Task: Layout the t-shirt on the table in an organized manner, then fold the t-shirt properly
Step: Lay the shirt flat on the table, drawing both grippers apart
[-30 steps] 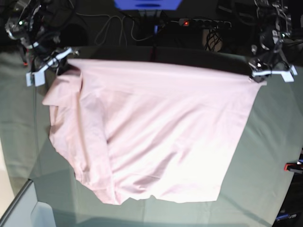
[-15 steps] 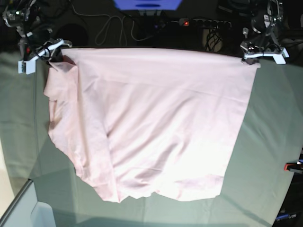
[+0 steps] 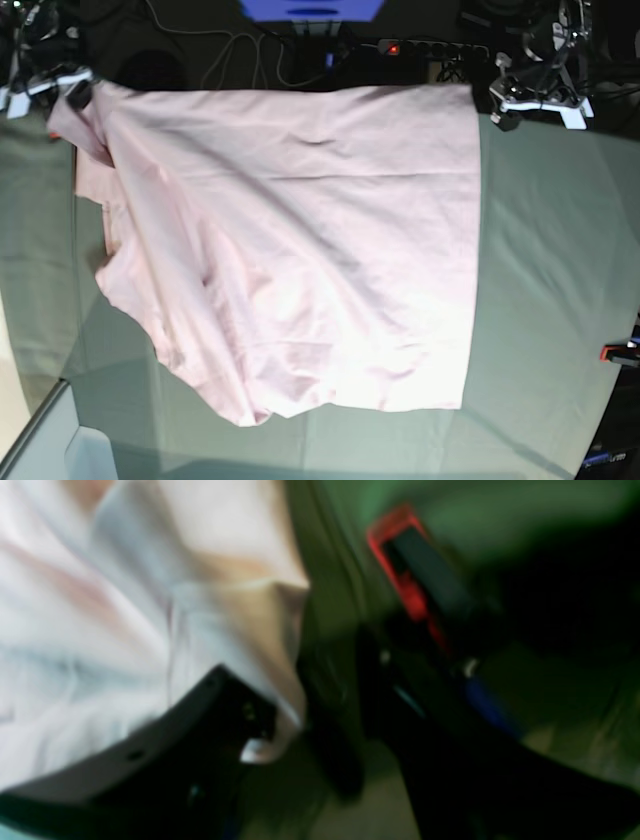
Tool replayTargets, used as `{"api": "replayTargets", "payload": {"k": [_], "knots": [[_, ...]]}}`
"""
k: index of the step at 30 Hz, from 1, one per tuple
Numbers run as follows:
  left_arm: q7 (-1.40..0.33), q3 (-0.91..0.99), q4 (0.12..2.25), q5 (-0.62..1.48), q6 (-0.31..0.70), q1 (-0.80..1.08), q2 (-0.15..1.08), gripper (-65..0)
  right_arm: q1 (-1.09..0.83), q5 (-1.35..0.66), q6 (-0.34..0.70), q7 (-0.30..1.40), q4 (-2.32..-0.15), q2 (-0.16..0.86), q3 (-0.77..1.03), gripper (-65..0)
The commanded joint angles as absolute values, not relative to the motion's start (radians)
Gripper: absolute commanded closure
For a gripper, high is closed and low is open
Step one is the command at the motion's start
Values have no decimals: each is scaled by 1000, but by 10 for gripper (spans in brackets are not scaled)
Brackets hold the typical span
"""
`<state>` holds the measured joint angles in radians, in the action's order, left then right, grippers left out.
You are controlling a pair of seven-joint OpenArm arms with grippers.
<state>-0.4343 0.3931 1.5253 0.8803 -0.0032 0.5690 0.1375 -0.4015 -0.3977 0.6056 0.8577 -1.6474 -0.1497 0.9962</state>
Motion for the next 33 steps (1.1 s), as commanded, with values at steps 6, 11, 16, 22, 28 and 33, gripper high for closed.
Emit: {"api": "replayTargets", "payload": {"k": [6, 11, 16, 22, 28, 33], "knots": [[-417, 400, 1543, 886, 8, 564, 145, -185, -400, -403, 608, 900, -1554, -157, 966, -239], [-423, 395, 1541, 885, 4, 547, 117, -198, -395, -403, 608, 900, -1546, -147, 944, -271], [-424, 386, 1543, 880, 10, 544, 90, -310, -394, -401, 607, 900, -1555, -142, 943, -324], [-424, 334, 1538, 878, 10, 536, 96, -407, -394, -400, 602, 900, -1555, -127, 944, -325], [-424, 252, 1458, 878, 10, 486, 97, -412, -384, -401, 602, 901, -1555, -125, 944, -325], [-424, 223, 1412, 842, 10, 466, 97, -286, -383, -401, 602, 905, -1555, -116, 944, -325]]}}
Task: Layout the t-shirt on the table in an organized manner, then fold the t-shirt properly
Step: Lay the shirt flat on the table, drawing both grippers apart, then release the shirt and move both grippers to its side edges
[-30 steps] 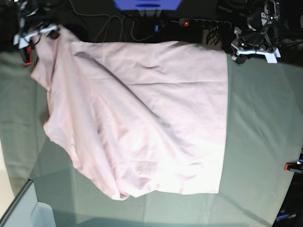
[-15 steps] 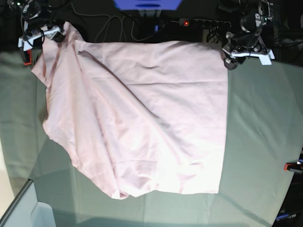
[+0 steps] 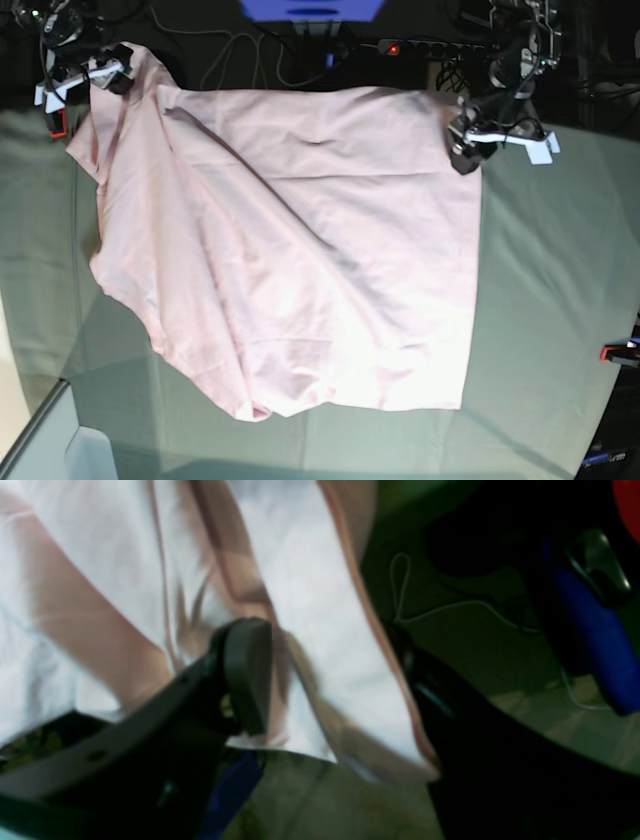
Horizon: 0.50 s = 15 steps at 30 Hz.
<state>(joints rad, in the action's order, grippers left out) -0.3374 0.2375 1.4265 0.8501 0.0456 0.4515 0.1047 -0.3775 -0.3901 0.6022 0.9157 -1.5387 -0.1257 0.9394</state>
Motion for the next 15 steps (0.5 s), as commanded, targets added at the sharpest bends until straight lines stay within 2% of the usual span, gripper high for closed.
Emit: {"api": "replayTargets", "payload": {"k": [1, 6, 7, 15], "knots": [[-424, 223, 1417, 828, 10, 466, 96, -238, -383, -401, 602, 905, -1555, -113, 944, -325], [-423, 231, 1452, 817, 13, 484, 97, -21, -381, -400, 602, 901, -1555, -94, 944, -325], [-423, 232, 1461, 816, 13, 492, 99, 0, -381, -400, 602, 901, -1555, -91, 944, -325], [-424, 377, 1600, 823, 13, 539, 140, -2, -364, -401, 602, 903, -1555, -84, 984, -330]]}}
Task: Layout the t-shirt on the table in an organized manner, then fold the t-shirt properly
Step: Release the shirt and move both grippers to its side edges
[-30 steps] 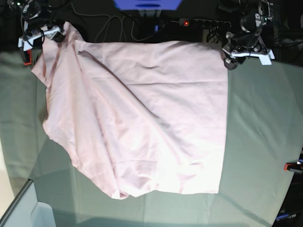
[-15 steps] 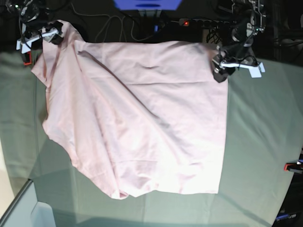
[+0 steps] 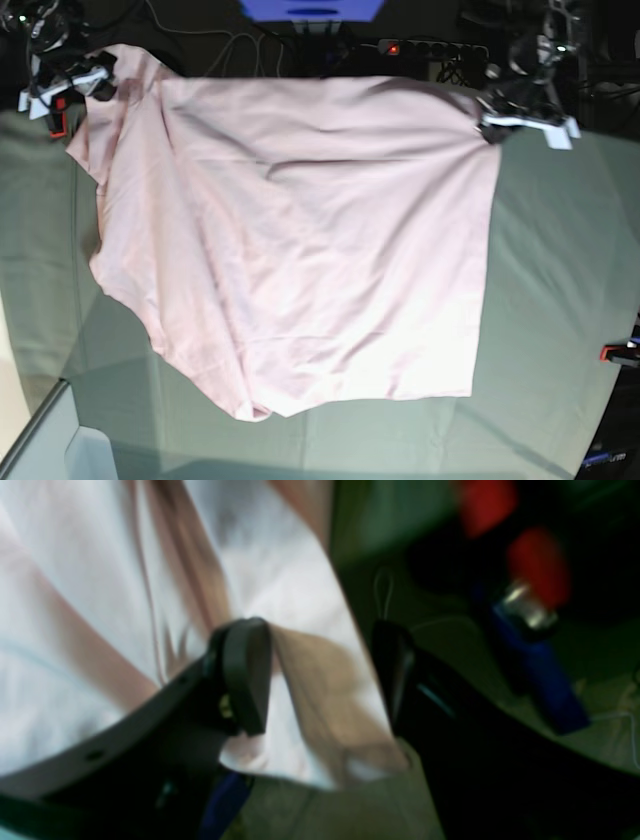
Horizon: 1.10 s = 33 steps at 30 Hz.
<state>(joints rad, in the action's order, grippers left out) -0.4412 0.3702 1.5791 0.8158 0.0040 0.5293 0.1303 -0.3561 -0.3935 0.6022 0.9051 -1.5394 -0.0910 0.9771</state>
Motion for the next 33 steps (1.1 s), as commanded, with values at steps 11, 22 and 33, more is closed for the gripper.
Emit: {"api": "replayTargets", "payload": {"k": [11, 22, 33], "knots": [[-424, 490, 1647, 823, 13, 549, 142, -2, -366, -406, 605, 903, -1624, -116, 1052, -329], [-424, 567, 1616, 823, 15, 533, 142, -4, -286, -403, 608, 900, -1728, -65, 992, -331], [-707, 650, 1580, 823, 13, 415, 122, -297, -50, -398, 607, 900, -1687, 160, 633, -433]]}}
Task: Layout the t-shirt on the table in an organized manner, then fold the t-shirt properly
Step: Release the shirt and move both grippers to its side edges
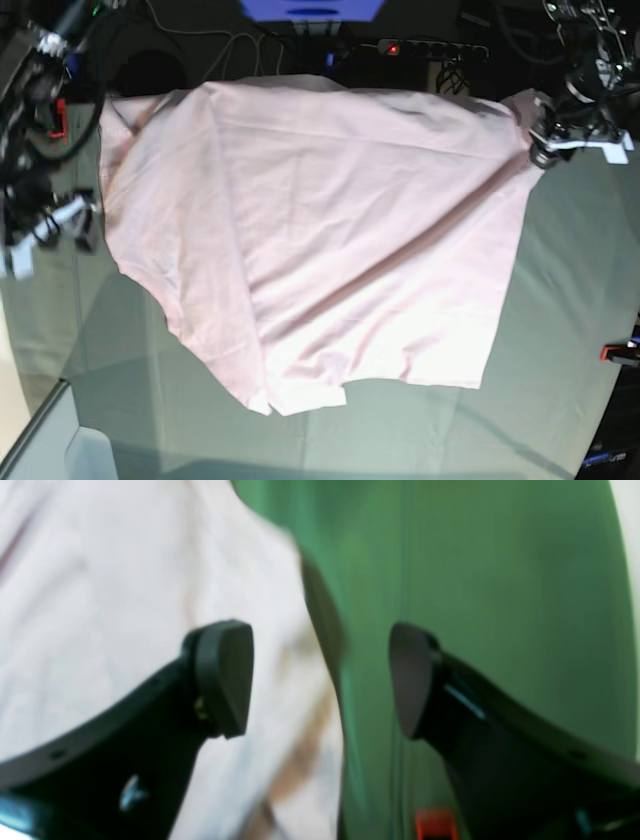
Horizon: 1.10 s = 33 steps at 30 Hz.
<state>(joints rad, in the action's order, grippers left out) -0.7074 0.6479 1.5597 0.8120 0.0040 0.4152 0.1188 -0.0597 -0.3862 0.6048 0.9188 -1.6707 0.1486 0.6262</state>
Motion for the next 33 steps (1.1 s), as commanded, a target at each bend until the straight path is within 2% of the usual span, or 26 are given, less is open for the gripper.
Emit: {"api": "replayTargets", "payload": {"k": [1, 3, 6, 11, 13, 16, 19, 21, 25, 33], "knots": [[-702, 653, 1584, 823, 13, 414, 119, -304, -7, -397, 604, 900, -1647, 182, 605, -433], [-702, 653, 1609, 823, 13, 410, 116, -306, 79, -397, 602, 898, -1541, 216, 562, -433], [-707, 653, 1682, 823, 13, 415, 111, -306, 242, -378, 602, 835, -1264, 268, 501, -433], [-708, 653, 1771, 823, 5, 420, 111, -306, 466, -283, 602, 562, -809, 320, 315, -433], [-708, 653, 1794, 823, 4, 417, 114, -306, 507, -263, 602, 449, -704, 325, 222, -433], [-708, 661, 1807, 822, 2, 410, 116, -306, 527, -222, 602, 300, -628, 318, 124, -433], [-708, 688, 1807, 822, 2, 400, 111, -306, 529, -188, 601, 193, -593, 305, 107, -433], [-708, 705, 1799, 822, 2, 395, 111, -306, 526, -174, 591, 162, -591, 300, 107, -432], [-708, 717, 1796, 817, 4, 394, 111, -306, 521, -171, 469, 137, -590, 295, 104, -432], [-708, 717, 1796, 817, 4, 395, 111, -306, 449, -170, 464, 131, -590, 257, 99, -432]]}}
